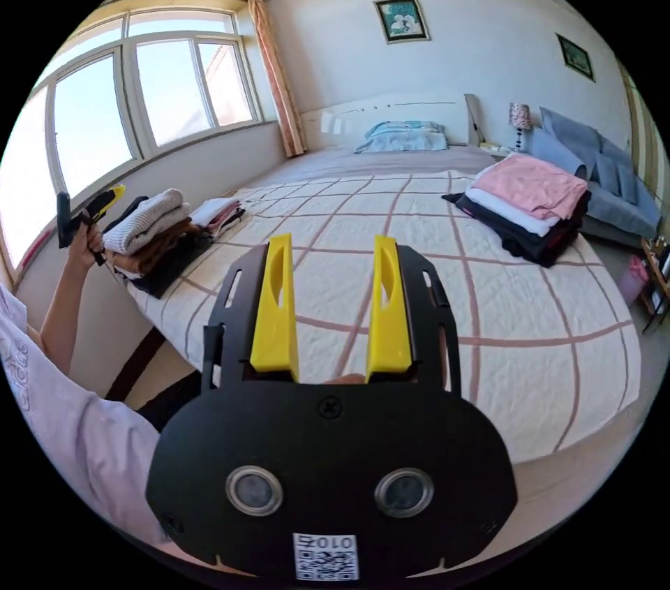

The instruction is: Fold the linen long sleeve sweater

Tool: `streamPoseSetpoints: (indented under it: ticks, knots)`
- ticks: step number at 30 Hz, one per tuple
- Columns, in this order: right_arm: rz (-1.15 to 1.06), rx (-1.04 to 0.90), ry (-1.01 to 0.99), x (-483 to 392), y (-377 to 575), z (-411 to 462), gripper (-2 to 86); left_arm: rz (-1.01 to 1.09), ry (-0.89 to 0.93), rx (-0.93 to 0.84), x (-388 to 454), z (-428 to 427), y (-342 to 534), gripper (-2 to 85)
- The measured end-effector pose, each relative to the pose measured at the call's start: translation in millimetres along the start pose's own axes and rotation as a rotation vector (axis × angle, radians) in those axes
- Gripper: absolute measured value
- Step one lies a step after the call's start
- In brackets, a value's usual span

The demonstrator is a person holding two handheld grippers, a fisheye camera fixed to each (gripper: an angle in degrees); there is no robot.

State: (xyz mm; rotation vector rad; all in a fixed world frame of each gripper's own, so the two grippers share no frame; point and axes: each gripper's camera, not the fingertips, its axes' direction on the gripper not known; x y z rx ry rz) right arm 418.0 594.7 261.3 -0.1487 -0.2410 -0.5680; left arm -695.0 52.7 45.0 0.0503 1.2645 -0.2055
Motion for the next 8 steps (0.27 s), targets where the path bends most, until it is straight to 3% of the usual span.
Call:
streamPoseSetpoints:
  ticks: [4,8]
  knots:
    - [-0.041,-0.047,0.317,76.8,-21.9,-8.6,13.3,-0.016,0.168,-0.136,47.5,87.5,39.3,0.2]
    - [-0.122,-0.121,0.459,128.2,-53.9,16.9,13.8,0.060,0.287,-0.383,101.8,168.1,85.2,-0.1]
